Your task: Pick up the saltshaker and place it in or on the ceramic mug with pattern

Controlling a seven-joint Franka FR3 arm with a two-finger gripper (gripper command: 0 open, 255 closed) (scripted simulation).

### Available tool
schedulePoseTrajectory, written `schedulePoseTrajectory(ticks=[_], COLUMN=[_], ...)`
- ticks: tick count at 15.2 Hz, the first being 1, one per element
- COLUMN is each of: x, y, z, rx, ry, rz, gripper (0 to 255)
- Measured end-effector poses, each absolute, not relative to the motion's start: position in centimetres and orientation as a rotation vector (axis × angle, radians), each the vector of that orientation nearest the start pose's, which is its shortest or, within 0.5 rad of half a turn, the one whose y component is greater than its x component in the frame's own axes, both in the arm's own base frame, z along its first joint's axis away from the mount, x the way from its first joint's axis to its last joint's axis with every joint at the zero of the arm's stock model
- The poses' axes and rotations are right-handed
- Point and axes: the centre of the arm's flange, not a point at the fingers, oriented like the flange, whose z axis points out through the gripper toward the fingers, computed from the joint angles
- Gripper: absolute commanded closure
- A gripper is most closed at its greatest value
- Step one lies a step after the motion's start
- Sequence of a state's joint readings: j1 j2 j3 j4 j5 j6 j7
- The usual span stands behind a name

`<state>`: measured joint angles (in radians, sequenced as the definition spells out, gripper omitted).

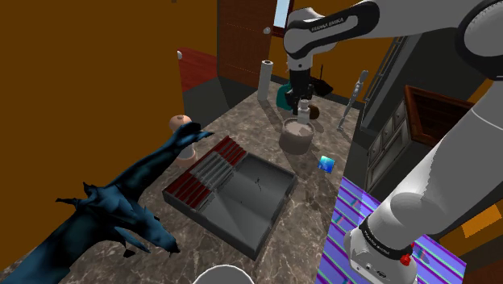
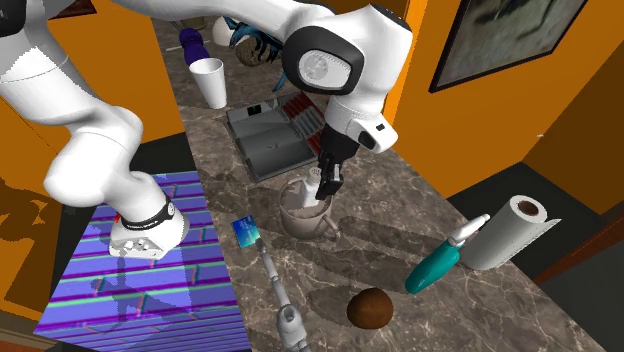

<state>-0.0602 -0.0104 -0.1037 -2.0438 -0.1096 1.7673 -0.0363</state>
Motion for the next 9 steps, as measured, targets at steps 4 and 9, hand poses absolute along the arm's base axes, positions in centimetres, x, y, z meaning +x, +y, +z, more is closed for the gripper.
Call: schedulePoseTrajectory(ticks=[4, 9], x=[50.83, 50.83], y=[-9.37, -9.37], z=[42.49, 42.48], rx=[-3.184, -3.184], ry=[0.146, 0.146], rz=[0.44, 0.44], gripper=[255, 0])
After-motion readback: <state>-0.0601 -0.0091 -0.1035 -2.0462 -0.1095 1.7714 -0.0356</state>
